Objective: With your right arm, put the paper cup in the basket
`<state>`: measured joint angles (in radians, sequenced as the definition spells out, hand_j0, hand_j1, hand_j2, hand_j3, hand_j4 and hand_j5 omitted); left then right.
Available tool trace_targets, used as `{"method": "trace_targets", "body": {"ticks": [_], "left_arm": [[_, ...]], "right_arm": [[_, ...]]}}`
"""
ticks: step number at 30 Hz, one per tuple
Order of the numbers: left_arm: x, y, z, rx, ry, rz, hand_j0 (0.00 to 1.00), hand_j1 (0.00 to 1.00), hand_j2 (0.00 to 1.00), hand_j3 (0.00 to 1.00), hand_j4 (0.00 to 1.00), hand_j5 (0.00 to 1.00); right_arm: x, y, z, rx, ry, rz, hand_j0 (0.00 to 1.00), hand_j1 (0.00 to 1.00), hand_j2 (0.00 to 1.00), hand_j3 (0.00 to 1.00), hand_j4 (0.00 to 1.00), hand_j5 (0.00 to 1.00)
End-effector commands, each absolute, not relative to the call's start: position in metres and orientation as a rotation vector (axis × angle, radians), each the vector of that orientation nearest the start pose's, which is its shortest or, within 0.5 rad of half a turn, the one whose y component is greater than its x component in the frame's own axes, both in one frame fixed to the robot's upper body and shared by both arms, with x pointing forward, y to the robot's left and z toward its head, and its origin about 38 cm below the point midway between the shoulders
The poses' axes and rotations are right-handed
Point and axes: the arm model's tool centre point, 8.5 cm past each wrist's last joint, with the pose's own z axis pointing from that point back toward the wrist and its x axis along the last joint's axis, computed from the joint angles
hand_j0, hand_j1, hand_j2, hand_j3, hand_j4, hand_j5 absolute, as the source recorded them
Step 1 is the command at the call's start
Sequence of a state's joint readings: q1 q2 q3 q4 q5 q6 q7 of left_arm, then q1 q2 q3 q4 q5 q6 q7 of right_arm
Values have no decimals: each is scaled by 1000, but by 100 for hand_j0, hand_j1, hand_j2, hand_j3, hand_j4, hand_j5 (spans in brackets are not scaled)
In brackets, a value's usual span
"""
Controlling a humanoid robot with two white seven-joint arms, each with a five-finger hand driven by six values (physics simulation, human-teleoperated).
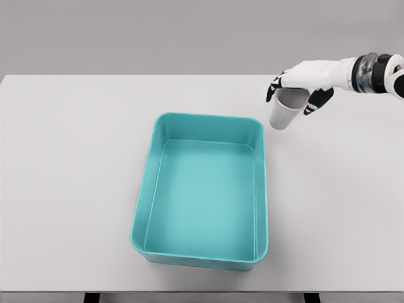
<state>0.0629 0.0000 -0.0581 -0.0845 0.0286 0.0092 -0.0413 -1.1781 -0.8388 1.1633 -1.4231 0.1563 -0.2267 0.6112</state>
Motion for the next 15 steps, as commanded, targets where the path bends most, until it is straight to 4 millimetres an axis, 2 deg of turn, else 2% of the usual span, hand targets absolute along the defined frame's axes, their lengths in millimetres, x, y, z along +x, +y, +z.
{"method": "trace_targets", "body": {"ticks": [1, 12, 15], "left_arm": [[-12, 267, -263, 41, -10, -31, 100, 100, 100, 100, 100, 100], [-12, 267, -263, 41, -10, -30, 100, 100, 100, 100, 100, 100], [-12, 267, -263, 41, -10, -31, 100, 100, 100, 100, 100, 100]], "right_arm": [[484, -264, 290, -459, -1154, 2071, 71, 71, 71, 71, 71, 71], [473, -268, 308, -481, -1200, 2090, 72, 72, 72, 72, 72, 72], [465, -269, 320, -470, -1244, 2080, 72, 72, 72, 72, 72, 72]]}}
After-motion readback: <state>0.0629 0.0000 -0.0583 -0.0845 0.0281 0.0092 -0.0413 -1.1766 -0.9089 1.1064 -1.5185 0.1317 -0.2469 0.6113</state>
